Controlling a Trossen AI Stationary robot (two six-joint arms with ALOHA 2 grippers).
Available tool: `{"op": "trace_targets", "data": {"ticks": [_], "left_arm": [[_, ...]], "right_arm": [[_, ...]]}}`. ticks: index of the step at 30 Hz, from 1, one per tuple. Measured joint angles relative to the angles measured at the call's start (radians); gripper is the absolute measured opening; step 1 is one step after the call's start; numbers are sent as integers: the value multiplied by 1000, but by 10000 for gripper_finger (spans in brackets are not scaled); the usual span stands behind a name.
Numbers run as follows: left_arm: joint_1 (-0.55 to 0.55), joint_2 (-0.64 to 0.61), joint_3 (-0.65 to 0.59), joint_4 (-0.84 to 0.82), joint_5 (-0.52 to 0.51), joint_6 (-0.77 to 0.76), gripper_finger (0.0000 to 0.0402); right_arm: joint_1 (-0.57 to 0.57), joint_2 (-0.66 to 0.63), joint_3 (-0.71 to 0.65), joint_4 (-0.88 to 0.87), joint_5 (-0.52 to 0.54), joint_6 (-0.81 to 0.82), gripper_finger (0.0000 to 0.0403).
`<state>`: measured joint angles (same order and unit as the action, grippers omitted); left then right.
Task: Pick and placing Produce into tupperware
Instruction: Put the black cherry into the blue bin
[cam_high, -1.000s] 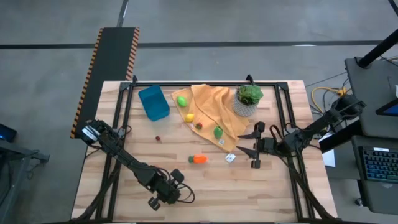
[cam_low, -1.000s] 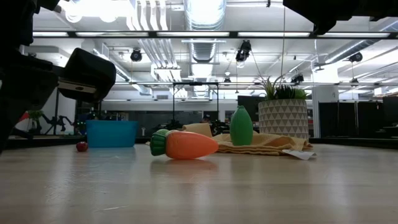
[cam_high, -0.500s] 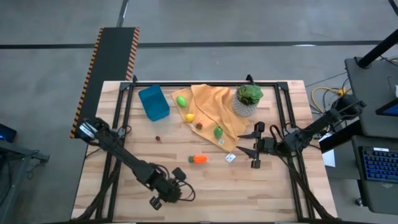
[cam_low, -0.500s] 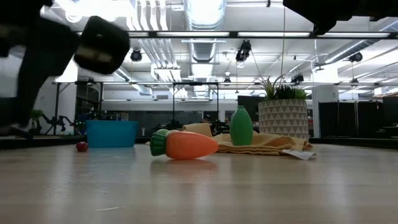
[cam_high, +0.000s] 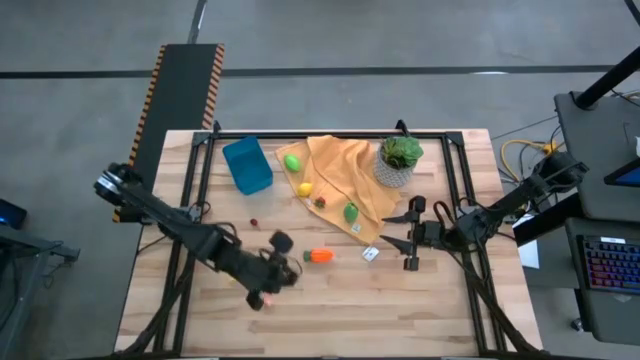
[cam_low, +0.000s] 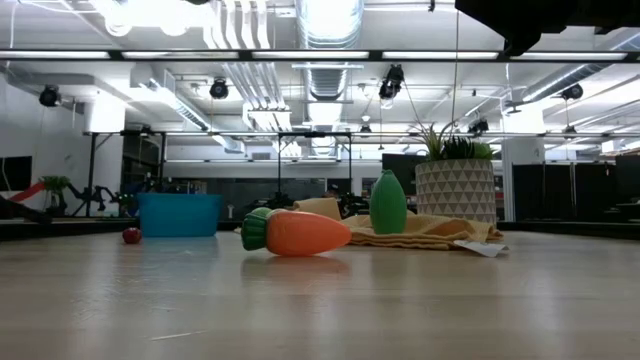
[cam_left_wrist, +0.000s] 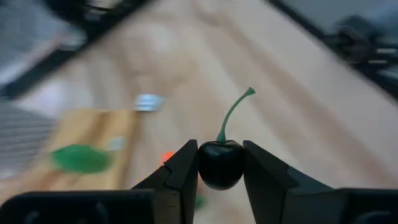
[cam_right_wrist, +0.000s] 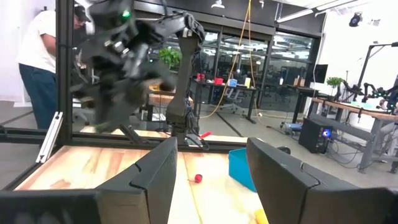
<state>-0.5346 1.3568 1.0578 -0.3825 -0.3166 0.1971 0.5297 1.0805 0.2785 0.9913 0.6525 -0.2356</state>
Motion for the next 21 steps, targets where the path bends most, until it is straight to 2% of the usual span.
{"op": "trace_targets", "data": {"ticks": [4, 11, 21], "left_arm": [[34, -98, -57, -1, -130, 41, 89], [136, -281, -213, -2, -246, 46, 89], [393, -619, -460, 14, -268, 44, 89]], "right_arm": [[0, 0, 0, 0, 0, 0, 187], [0, 0, 0, -1, 0, 0, 187], [0, 0, 0, -1, 0, 0, 187]]}}
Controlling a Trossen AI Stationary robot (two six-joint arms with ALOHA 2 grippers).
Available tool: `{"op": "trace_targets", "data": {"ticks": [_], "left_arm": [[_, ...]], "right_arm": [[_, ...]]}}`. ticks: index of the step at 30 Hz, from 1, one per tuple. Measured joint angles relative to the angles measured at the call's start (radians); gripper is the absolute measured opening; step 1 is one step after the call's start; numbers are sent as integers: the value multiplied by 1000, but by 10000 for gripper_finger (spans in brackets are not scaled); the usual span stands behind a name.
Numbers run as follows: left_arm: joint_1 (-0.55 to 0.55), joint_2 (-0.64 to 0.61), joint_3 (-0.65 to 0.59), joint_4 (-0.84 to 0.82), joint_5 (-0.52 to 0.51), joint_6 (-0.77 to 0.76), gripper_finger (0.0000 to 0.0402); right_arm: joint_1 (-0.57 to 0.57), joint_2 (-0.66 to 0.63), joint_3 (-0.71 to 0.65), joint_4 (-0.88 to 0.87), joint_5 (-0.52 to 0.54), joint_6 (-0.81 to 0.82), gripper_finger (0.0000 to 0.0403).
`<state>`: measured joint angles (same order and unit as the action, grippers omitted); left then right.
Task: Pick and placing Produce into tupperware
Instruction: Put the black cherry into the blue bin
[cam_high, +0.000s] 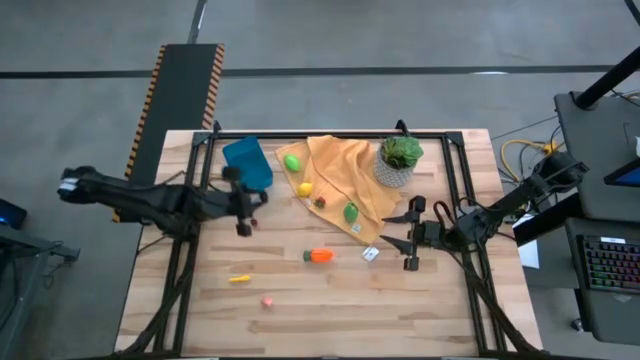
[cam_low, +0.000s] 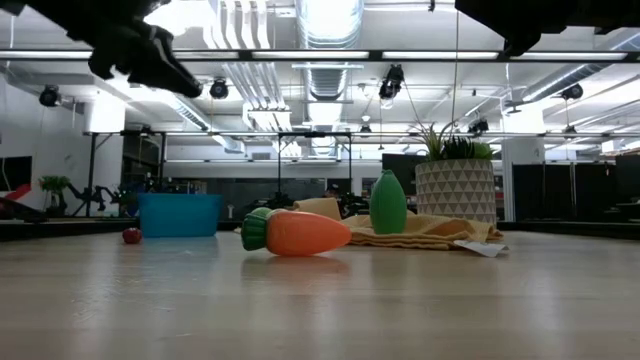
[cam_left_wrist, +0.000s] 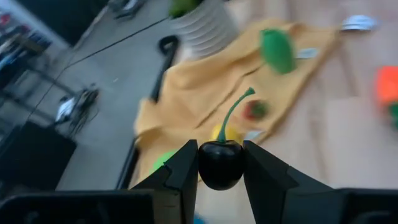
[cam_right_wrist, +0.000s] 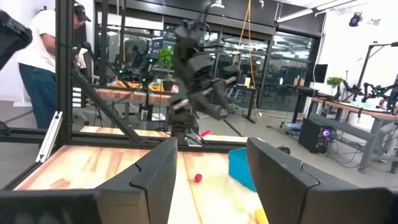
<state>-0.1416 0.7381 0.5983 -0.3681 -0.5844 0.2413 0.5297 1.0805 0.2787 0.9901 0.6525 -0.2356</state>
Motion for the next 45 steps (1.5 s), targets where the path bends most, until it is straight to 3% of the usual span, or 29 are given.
{"op": "trace_targets", "data": {"ticks": [6, 12, 22, 26, 36, 45], "left_arm": [[154, -157, -83, 12, 42, -50, 89], [313, -165, -120, -45, 48, -114, 89], [522, 25, -105, -37, 56, -277, 89], [582, 131, -101, -40, 127, -337, 89], [604, 344, -74, -39, 136, -390, 89], [604, 398, -73, -35, 136, -389, 89]], "right_arm": [[0, 0, 0, 0, 0, 0, 187], [0, 0, 0, 0, 0, 0, 187], [0, 0, 0, 0, 1, -5, 187], [0, 0, 0, 1, 1, -7, 187], [0, 0, 0, 1, 1, -7, 187], [0, 0, 0, -7, 1, -7, 187]]}}
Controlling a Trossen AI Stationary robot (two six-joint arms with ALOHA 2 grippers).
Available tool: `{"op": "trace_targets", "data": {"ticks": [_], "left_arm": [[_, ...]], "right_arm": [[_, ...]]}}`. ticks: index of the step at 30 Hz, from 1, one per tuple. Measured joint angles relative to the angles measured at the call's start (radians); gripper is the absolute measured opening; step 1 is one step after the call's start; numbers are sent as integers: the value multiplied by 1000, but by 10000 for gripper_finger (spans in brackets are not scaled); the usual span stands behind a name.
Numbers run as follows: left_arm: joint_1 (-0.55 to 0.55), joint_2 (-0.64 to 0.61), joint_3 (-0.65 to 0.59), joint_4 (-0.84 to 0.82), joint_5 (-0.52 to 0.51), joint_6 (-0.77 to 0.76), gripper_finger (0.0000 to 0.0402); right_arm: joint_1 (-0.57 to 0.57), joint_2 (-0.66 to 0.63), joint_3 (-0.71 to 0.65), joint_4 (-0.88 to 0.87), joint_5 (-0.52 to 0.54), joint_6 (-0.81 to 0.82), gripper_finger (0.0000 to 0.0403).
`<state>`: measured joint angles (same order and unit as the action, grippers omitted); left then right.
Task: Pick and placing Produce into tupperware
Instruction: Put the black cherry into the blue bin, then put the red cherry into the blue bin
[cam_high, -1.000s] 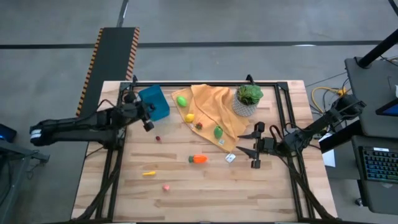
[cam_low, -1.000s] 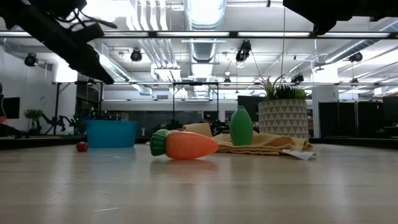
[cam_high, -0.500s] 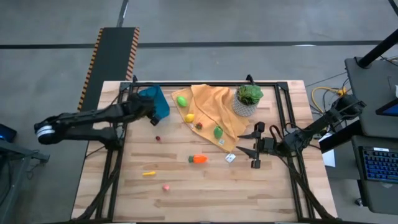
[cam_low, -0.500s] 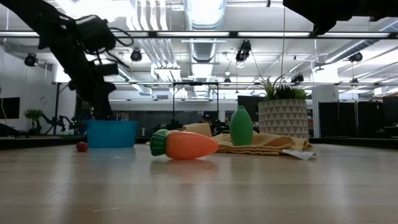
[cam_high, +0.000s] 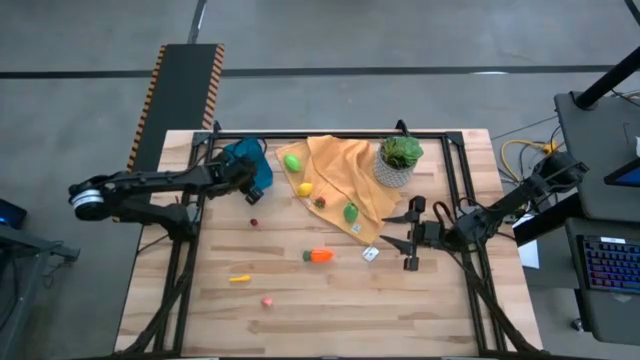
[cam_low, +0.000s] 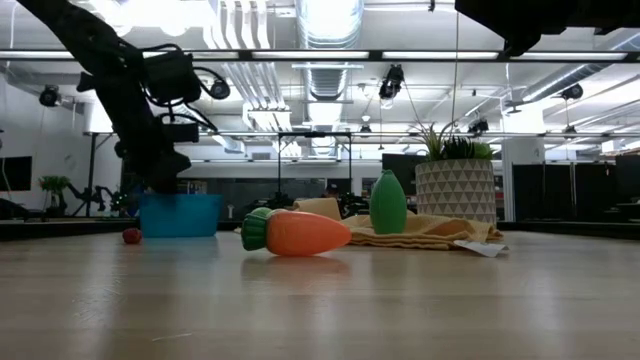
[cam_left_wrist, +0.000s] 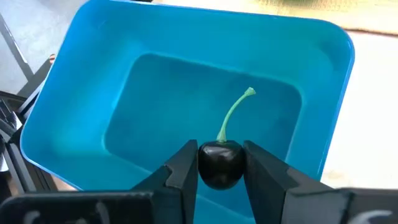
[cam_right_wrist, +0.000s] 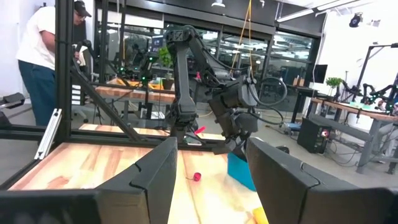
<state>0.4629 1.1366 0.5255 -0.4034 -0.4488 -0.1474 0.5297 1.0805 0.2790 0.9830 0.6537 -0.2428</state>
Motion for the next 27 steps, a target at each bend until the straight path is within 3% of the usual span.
{"op": "trace_targets", "data": {"ticks": [5, 20, 27], "left_arm": [[0, -16, -1, 7, 29, 1, 94], [-1, -73, -2, 7, 86, 8, 158], [-7, -155, -3, 95, 261, 34, 160]], "right_arm": [[0, 0, 0, 0, 0, 4, 187], [0, 0, 0, -7, 0, 7, 187], [0, 0, 0, -7, 0, 7, 187]]}}
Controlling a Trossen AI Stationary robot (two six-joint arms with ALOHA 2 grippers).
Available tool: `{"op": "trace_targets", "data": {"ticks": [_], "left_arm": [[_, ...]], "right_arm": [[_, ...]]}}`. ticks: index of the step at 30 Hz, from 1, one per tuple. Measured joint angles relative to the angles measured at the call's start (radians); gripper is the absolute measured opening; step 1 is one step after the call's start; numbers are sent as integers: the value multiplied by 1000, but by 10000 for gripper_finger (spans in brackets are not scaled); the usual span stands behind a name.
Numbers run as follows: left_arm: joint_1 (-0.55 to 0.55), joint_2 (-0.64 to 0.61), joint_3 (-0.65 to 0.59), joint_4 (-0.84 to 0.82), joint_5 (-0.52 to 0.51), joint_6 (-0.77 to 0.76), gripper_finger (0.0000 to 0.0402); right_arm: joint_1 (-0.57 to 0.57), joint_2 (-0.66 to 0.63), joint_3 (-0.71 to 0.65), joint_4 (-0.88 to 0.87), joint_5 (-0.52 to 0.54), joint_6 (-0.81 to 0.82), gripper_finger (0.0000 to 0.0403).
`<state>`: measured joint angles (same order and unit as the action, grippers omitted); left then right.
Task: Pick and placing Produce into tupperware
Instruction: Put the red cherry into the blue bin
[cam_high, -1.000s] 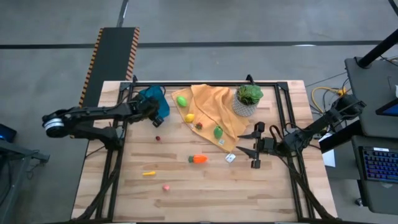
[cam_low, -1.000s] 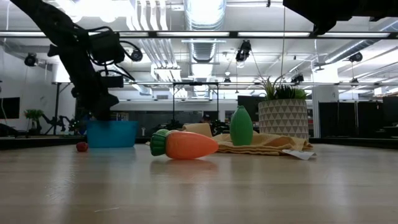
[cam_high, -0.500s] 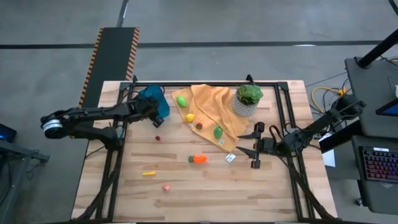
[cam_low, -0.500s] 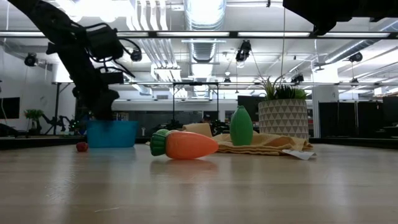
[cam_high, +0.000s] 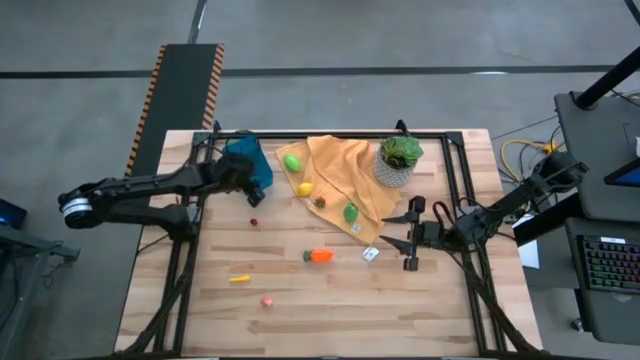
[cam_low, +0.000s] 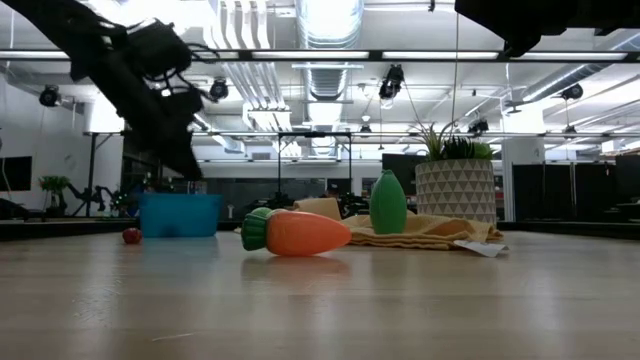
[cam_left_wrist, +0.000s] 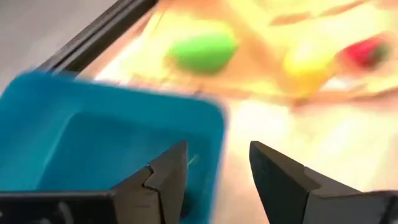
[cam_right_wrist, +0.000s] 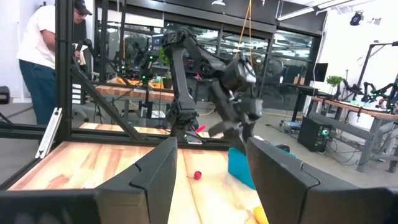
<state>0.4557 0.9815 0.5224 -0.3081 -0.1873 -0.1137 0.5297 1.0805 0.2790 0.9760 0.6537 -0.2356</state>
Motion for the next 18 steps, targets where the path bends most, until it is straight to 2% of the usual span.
{"op": "trace_targets", "data": {"ticks": [2, 10, 14, 18], "left_arm": [[-1, -36, 0, 47, 77, 7, 160], [-33, -180, -1, 170, 489, 26, 160], [-74, -238, -6, 210, 571, 76, 160], [-109, -275, -6, 221, 576, 103, 160]], "right_arm": [[0, 0, 0, 0, 0, 0, 187], [0, 0, 0, 0, 0, 0, 187], [0, 0, 0, -3, 0, 0, 187], [0, 0, 0, -3, 0, 0, 187]]}}
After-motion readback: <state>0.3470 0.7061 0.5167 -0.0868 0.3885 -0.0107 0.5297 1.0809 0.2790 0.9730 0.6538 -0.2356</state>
